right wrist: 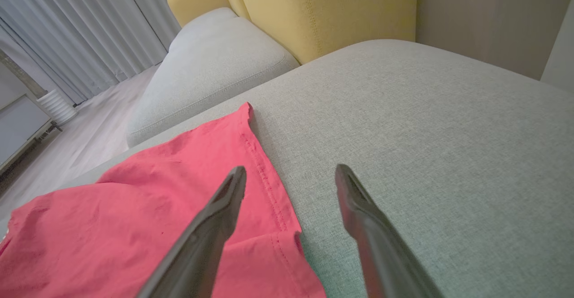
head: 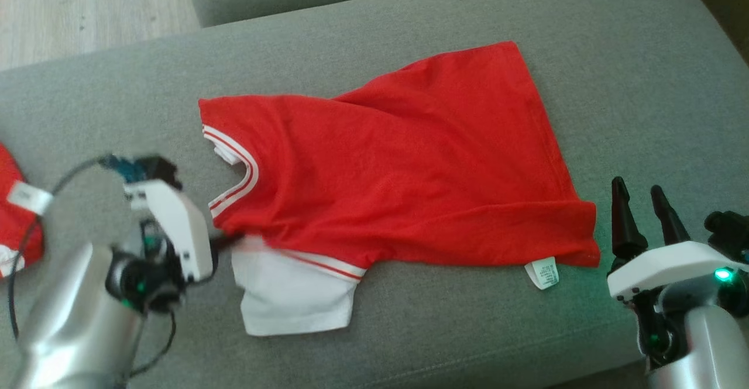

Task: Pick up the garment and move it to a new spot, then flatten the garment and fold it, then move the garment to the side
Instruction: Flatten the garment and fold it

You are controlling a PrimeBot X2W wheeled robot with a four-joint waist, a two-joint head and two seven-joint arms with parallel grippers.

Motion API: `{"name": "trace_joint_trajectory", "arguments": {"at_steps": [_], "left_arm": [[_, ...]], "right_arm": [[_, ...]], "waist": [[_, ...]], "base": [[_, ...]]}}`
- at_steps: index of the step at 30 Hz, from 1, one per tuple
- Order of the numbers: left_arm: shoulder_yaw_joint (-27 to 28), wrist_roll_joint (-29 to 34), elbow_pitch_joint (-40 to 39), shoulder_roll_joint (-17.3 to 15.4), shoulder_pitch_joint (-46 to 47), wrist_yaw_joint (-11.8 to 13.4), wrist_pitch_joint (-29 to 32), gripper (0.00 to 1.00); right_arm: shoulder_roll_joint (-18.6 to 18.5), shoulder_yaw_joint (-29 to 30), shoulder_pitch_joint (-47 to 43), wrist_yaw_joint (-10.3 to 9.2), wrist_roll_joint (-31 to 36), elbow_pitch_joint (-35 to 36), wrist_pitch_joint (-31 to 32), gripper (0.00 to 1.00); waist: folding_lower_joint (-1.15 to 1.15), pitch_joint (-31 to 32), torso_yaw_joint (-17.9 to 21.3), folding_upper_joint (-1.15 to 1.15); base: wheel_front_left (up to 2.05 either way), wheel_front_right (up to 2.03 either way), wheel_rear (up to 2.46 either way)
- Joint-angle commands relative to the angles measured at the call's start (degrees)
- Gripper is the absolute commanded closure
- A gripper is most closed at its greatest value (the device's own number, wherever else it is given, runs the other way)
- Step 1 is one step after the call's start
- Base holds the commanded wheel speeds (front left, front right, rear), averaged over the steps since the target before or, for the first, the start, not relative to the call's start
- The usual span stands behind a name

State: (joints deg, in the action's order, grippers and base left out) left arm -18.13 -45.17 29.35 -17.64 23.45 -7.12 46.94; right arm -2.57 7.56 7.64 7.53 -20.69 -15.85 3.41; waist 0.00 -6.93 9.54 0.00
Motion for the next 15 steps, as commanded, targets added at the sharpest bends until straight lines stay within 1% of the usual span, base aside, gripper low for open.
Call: {"name": "trace_joint_trajectory", "arguments": {"at_steps": [1,6,10,11,12,13,15], "left_arm": [[2.6,-1.3,-3.0,-1.9,5.8,-0.4,-1.8,1.0],[3.8,-2.5,-2.4,-0.5,10.2,-0.4,-5.2,1.0],[3.4,-0.6,1.9,-0.5,13.2,0.4,-6.9,1.0],[2.8,0.1,4.9,-0.6,14.2,0.7,-6.9,0.53],[2.8,0.2,6.3,-0.6,14.6,0.7,-7.2,0.02],[2.9,0.3,7.5,-0.5,15.0,0.7,-7.8,0.0],[2.8,0.7,9.6,-0.7,15.5,0.6,-9.2,0.0]], "right_arm": [[-0.3,-1.5,2.7,-0.04,-0.1,1.7,-0.7,0.0],[-0.3,-2.1,3.4,-0.04,-0.3,1.8,-0.7,0.0],[-0.3,-2.5,4.1,-0.04,-0.4,1.4,-0.9,0.0],[-0.3,-2.7,4.3,-0.04,-0.4,1.0,-1.1,0.0],[-0.3,-2.7,4.4,-0.04,-0.5,0.9,-1.1,0.0],[-0.3,-2.7,4.4,-0.04,-0.5,0.7,-1.2,0.0],[-0.3,-2.7,4.4,-0.04,-0.5,0.3,-1.4,0.0]], "waist": [[0.0,-0.3,-0.1,0.0],[0.0,-1.5,0.3,0.0],[0.0,-2.2,1.0,0.0],[0.0,-2.3,1.3,0.0],[0.0,-2.4,1.3,0.0],[0.0,-2.3,1.4,0.0],[0.0,-2.0,1.4,0.0]], "base": [[0.0,0.0,0.0],[0.0,0.0,0.0],[0.0,0.0,0.0],[0.0,0.0,0.0],[0.0,0.0,0.0],[0.0,0.0,0.0],[0.0,0.0,0.0]]}}
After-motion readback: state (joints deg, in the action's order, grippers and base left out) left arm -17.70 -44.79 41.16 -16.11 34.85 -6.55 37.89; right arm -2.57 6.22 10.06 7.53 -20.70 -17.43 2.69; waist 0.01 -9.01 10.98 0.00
